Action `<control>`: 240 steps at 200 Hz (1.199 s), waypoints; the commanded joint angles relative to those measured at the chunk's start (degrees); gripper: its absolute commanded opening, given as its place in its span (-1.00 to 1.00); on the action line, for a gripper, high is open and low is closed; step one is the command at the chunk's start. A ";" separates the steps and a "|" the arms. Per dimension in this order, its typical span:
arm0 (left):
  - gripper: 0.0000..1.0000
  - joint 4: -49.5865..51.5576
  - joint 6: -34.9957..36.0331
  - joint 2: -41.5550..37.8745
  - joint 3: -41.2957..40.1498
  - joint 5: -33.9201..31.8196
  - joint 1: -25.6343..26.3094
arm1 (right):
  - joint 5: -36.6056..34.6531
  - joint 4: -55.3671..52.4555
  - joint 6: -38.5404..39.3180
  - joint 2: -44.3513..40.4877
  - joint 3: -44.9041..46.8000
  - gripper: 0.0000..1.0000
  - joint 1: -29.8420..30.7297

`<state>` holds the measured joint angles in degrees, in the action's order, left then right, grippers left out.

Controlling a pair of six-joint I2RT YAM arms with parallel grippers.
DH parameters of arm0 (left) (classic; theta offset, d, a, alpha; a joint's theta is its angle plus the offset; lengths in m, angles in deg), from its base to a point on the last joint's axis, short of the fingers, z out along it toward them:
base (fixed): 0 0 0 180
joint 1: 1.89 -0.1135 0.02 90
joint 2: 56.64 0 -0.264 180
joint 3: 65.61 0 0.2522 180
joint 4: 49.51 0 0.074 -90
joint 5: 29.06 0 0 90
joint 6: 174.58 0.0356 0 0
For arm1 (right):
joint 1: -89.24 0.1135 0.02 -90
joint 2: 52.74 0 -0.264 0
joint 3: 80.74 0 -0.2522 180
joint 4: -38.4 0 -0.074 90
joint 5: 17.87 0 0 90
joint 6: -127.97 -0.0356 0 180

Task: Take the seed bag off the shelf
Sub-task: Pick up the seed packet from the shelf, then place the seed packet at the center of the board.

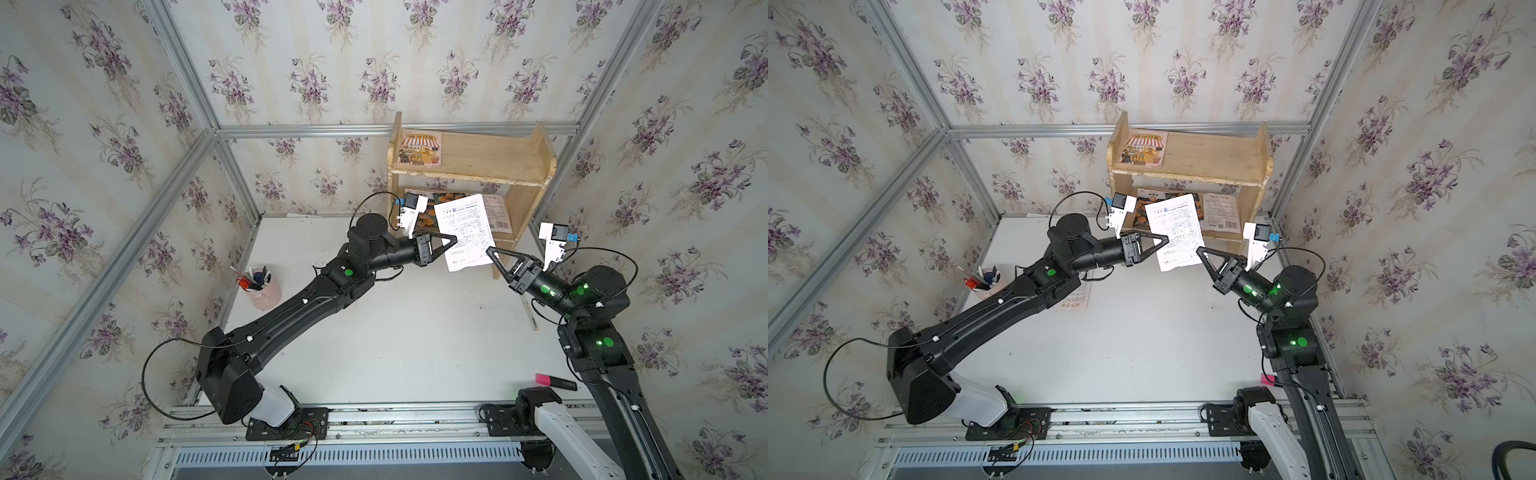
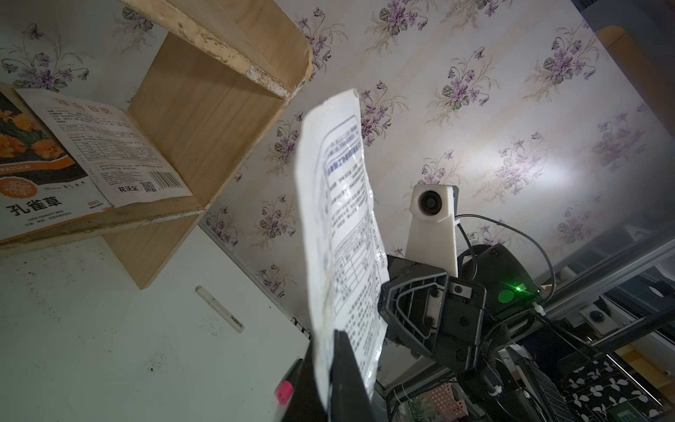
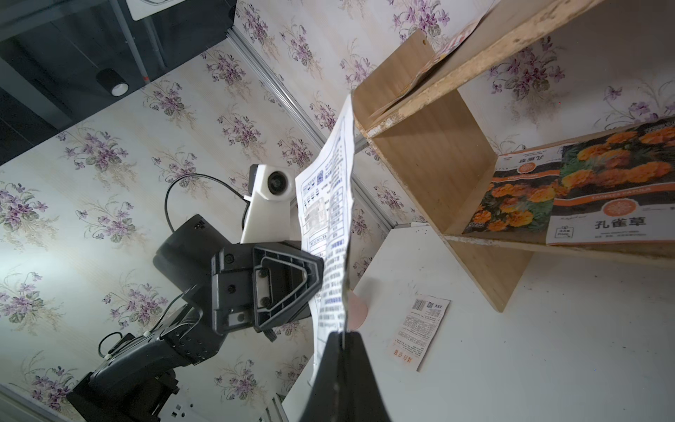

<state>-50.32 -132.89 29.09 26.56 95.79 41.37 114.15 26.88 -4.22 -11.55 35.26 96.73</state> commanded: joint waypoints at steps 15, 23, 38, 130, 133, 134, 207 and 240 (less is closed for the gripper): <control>-1.00 -0.55 1.03 -0.72 0.46 0.87 0.22 | 0.69 0.33 0.40 -0.06 -0.21 -0.71 0.09; -1.00 -0.38 1.16 -0.87 0.51 0.90 0.17 | 0.54 0.14 0.52 -0.14 -0.21 -0.60 0.14; -1.00 -0.16 1.37 -1.09 0.67 1.15 0.20 | 0.37 -0.45 0.96 -0.14 -0.43 -0.40 0.14; -1.00 7.84 6.03 -3.62 1.13 4.06 0.24 | -2.20 -12.27 9.55 -0.24 -5.67 0.73 0.11; -1.00 8.45 6.38 -3.78 1.20 4.15 0.24 | -2.27 -12.85 9.80 -0.23 -5.85 0.77 0.11; -1.00 8.65 6.47 -3.89 1.21 4.12 0.24 | -2.28 -13.00 10.00 -0.32 -5.89 0.78 0.09; -1.00 24.15 15.46 -11.10 -1.60 3.65 0.24 | -4.64 -22.72 17.06 -1.70 -7.69 1.00 0.08; -1.00 29.08 18.06 -13.50 -4.57 3.35 0.24 | -5.87 -26.72 19.53 -2.60 -7.42 1.00 0.11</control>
<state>-25.97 -118.62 16.96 23.46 99.35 41.63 109.74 3.71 12.13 -13.53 27.89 96.75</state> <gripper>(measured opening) 0.062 0.998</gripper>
